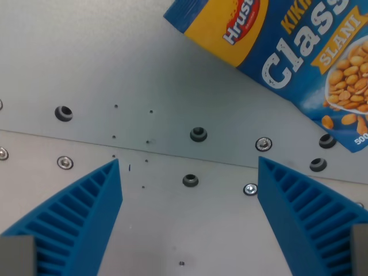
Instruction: Rotate around base positive y
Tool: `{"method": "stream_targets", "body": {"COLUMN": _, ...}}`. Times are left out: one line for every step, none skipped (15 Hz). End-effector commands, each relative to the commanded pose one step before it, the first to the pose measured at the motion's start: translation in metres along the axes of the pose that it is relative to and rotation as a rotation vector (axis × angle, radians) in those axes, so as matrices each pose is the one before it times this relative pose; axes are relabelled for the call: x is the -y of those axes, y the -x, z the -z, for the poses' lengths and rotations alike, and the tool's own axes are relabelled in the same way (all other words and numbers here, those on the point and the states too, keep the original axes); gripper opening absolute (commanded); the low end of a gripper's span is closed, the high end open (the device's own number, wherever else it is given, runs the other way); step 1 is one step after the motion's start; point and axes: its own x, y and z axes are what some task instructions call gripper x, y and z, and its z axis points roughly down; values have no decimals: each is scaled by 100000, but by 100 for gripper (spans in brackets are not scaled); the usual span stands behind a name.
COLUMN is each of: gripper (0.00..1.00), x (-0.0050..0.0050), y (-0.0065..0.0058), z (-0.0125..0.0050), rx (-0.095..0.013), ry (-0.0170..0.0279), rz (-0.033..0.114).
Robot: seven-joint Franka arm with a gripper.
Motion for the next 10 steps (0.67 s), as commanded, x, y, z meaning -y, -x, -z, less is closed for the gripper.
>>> {"method": "stream_targets", "body": {"gripper": 100, "x": -129, "y": -598, "z": 685, "rx": 21462, "ry": -3368, "rz": -160}}
{"method": "stream_targets", "body": {"gripper": 100, "x": 0, "y": 0, "z": 0, "rx": 1307, "ry": -262, "rz": -9}}
{"method": "stream_targets", "body": {"gripper": 100, "x": 0, "y": 0, "z": 0, "rx": 1307, "ry": -263, "rz": -10}}
{"method": "stream_targets", "body": {"gripper": 100, "x": 0, "y": 0, "z": 0, "rx": 1307, "ry": -263, "rz": -11}}
{"method": "stream_targets", "body": {"gripper": 100, "x": 0, "y": 0, "z": 0, "rx": 1307, "ry": -263, "rz": -12}}
{"method": "stream_targets", "body": {"gripper": 100, "x": 0, "y": 0, "z": 0, "rx": 1307, "ry": -263, "rz": -13}}
{"method": "stream_targets", "body": {"gripper": 100, "x": 0, "y": 0, "z": 0, "rx": 1307, "ry": -263, "rz": -14}}
{"method": "stream_targets", "body": {"gripper": 100, "x": 0, "y": 0, "z": 0, "rx": 1307, "ry": -264, "rz": -15}}
{"method": "stream_targets", "body": {"gripper": 100, "x": 0, "y": 0, "z": 0, "rx": 1307, "ry": -264, "rz": -15}}
{"method": "stream_targets", "body": {"gripper": 100, "x": 0, "y": 0, "z": 0, "rx": 1307, "ry": -264, "rz": -16}}
